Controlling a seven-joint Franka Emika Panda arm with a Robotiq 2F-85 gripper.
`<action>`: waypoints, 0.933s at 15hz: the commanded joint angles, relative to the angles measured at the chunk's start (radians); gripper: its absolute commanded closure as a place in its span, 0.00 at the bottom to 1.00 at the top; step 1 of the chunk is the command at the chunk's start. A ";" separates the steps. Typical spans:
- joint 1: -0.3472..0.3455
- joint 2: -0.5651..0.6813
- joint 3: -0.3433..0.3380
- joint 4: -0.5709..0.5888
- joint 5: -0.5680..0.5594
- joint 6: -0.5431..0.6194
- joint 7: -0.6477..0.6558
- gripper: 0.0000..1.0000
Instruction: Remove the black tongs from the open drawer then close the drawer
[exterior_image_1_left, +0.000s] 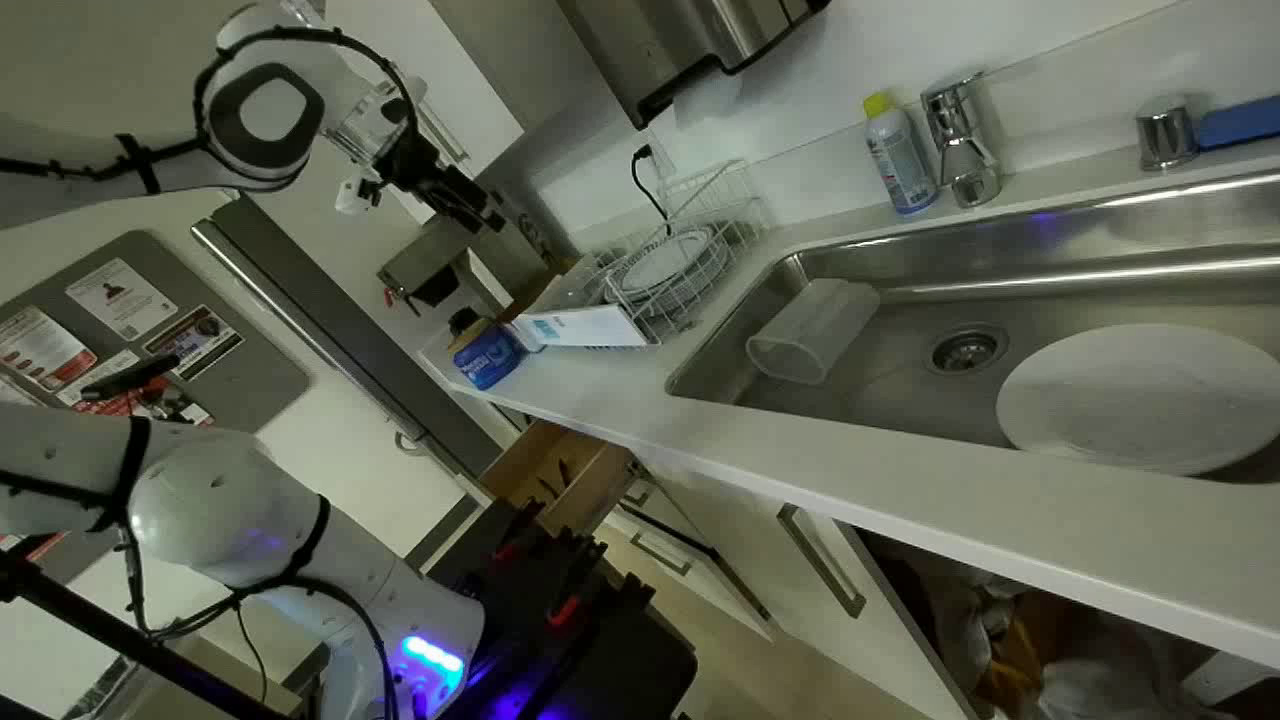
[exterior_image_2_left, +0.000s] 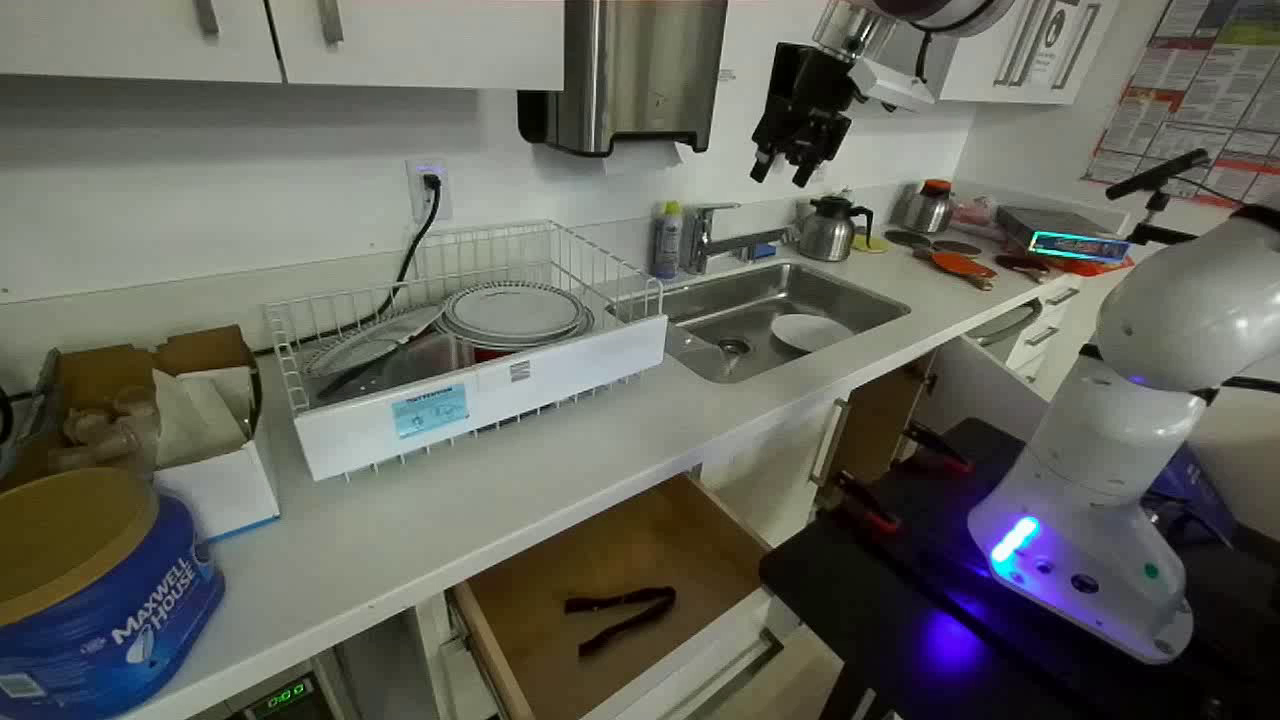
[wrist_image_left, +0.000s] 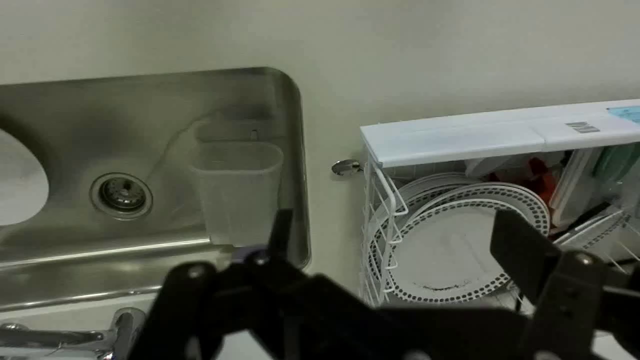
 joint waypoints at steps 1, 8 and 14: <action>-0.002 0.000 0.002 0.002 0.001 -0.002 -0.001 0.00; -0.003 0.007 0.016 0.010 -0.008 -0.003 0.012 0.00; 0.033 0.066 0.156 -0.020 -0.033 0.041 0.116 0.00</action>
